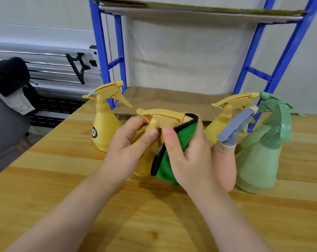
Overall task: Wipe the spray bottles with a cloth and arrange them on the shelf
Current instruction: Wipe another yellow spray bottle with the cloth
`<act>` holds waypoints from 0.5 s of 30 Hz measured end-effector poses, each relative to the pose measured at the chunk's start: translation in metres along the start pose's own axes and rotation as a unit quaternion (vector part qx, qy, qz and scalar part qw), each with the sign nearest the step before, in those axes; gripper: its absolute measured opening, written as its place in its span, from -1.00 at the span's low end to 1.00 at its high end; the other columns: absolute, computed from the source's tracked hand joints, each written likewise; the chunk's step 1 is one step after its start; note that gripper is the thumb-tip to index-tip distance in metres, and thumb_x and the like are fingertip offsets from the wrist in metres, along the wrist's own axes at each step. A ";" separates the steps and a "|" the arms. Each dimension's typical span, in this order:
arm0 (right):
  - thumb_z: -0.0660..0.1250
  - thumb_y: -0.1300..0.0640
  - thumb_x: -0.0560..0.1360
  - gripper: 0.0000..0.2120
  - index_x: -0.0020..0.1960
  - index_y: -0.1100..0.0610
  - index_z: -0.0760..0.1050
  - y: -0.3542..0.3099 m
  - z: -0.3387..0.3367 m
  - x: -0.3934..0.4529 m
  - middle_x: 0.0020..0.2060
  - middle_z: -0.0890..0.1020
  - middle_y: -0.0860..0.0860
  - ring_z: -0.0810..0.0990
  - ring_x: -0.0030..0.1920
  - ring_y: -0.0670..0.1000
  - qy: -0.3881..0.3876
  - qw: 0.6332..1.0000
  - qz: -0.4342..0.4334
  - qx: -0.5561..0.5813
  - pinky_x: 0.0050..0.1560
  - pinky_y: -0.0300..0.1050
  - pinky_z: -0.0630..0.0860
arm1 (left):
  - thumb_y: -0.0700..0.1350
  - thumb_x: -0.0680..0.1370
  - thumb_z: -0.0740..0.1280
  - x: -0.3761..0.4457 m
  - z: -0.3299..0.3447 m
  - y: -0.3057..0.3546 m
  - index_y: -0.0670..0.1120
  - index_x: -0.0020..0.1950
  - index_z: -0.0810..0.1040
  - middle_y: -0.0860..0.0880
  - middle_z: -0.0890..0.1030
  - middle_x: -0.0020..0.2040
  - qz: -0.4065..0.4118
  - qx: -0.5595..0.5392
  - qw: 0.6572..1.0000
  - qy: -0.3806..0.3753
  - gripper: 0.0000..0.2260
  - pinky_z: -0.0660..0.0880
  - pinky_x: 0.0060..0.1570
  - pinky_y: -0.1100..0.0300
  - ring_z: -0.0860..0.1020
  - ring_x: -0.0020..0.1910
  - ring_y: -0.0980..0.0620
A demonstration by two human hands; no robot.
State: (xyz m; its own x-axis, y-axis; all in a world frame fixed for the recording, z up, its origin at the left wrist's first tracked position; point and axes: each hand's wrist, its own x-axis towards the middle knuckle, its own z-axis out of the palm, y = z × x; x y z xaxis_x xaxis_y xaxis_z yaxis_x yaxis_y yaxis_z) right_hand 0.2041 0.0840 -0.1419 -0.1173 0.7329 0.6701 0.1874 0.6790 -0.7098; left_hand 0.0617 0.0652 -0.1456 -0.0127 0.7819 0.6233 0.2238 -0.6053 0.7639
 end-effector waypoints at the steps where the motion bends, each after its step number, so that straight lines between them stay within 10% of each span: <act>1: 0.24 -0.24 0.49 -0.63 -0.04 0.09 0.41 0.000 0.000 0.000 -0.25 0.56 -0.08 0.58 -0.21 -0.04 0.003 1.000 0.002 -0.014 -0.21 -0.02 0.50 | -0.19 0.57 0.28 0.000 0.001 -0.001 0.03 -0.03 0.52 0.24 0.57 -0.21 -0.002 0.001 1.000 -0.002 -0.89 0.40 -0.15 0.43 0.51 -0.20 0.28; 6: 0.19 -0.32 0.46 -0.61 -0.25 -0.01 0.37 -0.002 -0.001 0.000 -0.28 0.58 -0.12 0.56 -0.31 -0.06 0.009 0.999 0.026 -0.043 -0.34 -0.12 0.46 | -0.05 0.55 0.28 -0.002 0.002 -0.004 -0.11 0.16 0.57 0.02 0.64 0.00 -0.014 -0.027 1.000 0.001 -0.76 0.48 0.03 0.21 0.59 0.03 0.03; 12: 0.28 -0.46 0.36 -0.42 -0.30 0.10 0.43 -0.007 0.003 0.002 -0.44 0.53 0.09 0.63 -0.33 0.25 -0.073 0.979 0.141 0.126 -0.33 0.23 0.57 | -0.02 0.55 0.27 -0.001 -0.001 -0.009 -0.13 0.20 0.56 0.00 0.64 0.03 -0.039 -0.060 0.997 0.003 -0.71 0.49 0.05 0.19 0.60 0.07 -0.01; 15: 0.33 -0.33 0.37 -0.43 -0.25 0.23 0.41 -0.018 -0.004 0.005 -0.51 0.50 0.19 0.61 -0.50 0.21 -0.141 0.930 0.228 0.253 -0.51 -0.02 0.56 | -0.09 0.56 0.32 0.000 -0.004 -0.009 -0.10 0.17 0.58 0.01 0.66 0.00 -0.052 -0.101 0.993 -0.001 -0.78 0.51 0.00 0.24 0.61 0.03 0.03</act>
State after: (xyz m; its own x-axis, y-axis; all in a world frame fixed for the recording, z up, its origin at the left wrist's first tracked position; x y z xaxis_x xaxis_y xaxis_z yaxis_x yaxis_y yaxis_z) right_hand 0.2036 0.0752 -0.1251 -0.4020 0.8830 0.2425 -0.1948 0.1763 -0.9649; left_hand 0.0561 0.0700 -0.1522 -0.0245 0.8422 0.5386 0.0207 -0.5382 0.8425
